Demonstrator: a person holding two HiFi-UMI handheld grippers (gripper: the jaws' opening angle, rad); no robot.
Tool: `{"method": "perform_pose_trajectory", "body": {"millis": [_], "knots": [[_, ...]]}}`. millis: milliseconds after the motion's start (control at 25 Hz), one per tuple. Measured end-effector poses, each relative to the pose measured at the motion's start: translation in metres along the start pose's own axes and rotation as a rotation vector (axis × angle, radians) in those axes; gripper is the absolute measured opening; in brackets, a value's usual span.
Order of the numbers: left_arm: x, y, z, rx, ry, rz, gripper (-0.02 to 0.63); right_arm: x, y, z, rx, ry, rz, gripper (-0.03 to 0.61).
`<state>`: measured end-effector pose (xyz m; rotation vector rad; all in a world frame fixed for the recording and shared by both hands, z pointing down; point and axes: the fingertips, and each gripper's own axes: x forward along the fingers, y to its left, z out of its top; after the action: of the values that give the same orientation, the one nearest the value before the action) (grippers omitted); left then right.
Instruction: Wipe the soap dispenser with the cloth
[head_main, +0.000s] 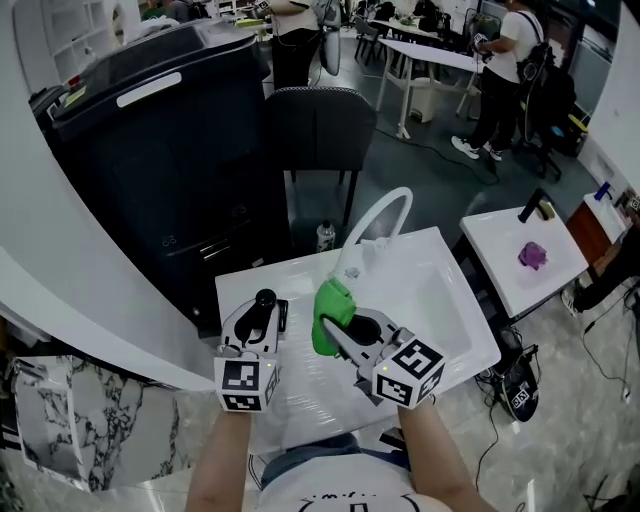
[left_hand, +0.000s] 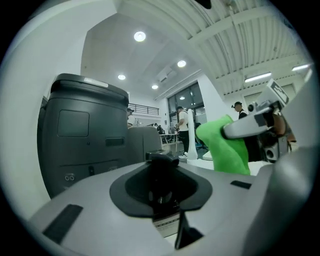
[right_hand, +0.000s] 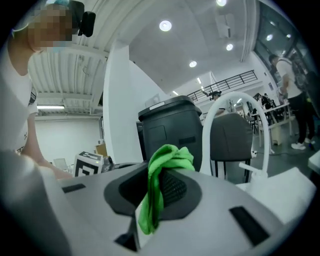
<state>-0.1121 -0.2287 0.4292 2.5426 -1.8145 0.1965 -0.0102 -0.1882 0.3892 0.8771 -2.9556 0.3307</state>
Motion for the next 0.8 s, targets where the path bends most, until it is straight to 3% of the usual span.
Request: {"method": "perform_pose_trajectory", "body": {"millis": [440,800], "knots": [[0.065,0.029,-0.045,-0.115,0.1,0.103,0.092,-0.027,-0.011,-0.074,0.084,0.177,-0.086,0.051],[0.123,0.023,-0.073,-0.08,0.156,0.179,0.094,-0.075,-0.035,-0.093,0.132,0.222,-0.227,0.051]]}}
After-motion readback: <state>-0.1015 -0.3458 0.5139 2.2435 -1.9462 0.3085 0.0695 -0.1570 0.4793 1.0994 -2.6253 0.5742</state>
